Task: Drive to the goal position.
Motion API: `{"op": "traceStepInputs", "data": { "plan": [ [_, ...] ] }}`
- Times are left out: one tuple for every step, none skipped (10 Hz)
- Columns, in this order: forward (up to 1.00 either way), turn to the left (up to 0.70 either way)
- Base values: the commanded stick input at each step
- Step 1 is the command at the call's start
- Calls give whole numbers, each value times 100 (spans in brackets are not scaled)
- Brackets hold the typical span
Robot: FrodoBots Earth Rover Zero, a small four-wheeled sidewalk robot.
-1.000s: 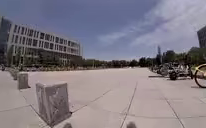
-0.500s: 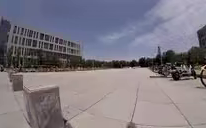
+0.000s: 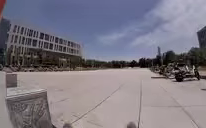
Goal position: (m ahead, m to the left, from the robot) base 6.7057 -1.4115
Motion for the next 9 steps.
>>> {"op": "traceStepInputs", "data": {
  "plan": [
    [45, 0],
    [45, 0],
    [45, 0],
    [45, 0],
    [45, 0],
    [45, 0],
    [45, 0],
    [45, 0],
    [45, 0]
  ]
}}
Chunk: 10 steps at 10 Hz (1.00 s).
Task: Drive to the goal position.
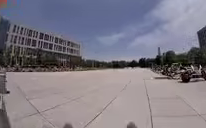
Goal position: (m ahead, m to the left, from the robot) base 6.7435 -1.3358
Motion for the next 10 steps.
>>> {"op": "traceStepInputs", "data": {
  "plan": [
    [45, 0],
    [45, 0],
    [45, 0],
    [45, 0],
    [45, 0],
    [45, 0],
    [45, 0],
    [45, 0],
    [45, 0],
    [45, 0]
  ]
}}
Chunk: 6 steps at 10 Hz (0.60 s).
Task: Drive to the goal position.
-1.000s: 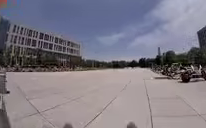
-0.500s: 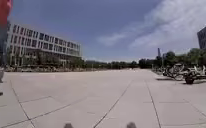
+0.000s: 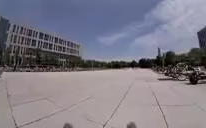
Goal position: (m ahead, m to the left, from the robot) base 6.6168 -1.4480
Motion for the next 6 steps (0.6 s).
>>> {"op": "traceStepInputs", "data": {
  "plan": [
    [45, 0],
    [45, 0],
    [45, 0],
    [45, 0],
    [45, 0],
    [45, 0]
  ]
}}
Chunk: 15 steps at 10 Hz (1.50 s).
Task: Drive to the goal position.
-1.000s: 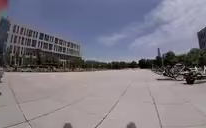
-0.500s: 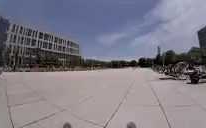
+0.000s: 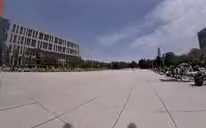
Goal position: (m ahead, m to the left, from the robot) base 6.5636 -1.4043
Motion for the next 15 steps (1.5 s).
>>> {"op": "traceStepInputs", "data": {
  "plan": [
    [45, 0],
    [45, 0],
    [45, 0],
    [45, 0],
    [45, 0],
    [45, 0],
    [45, 0],
    [45, 0],
    [45, 0],
    [45, 0],
    [45, 0],
    [45, 0],
    [45, 0],
    [45, 0],
    [45, 0]
  ]
}}
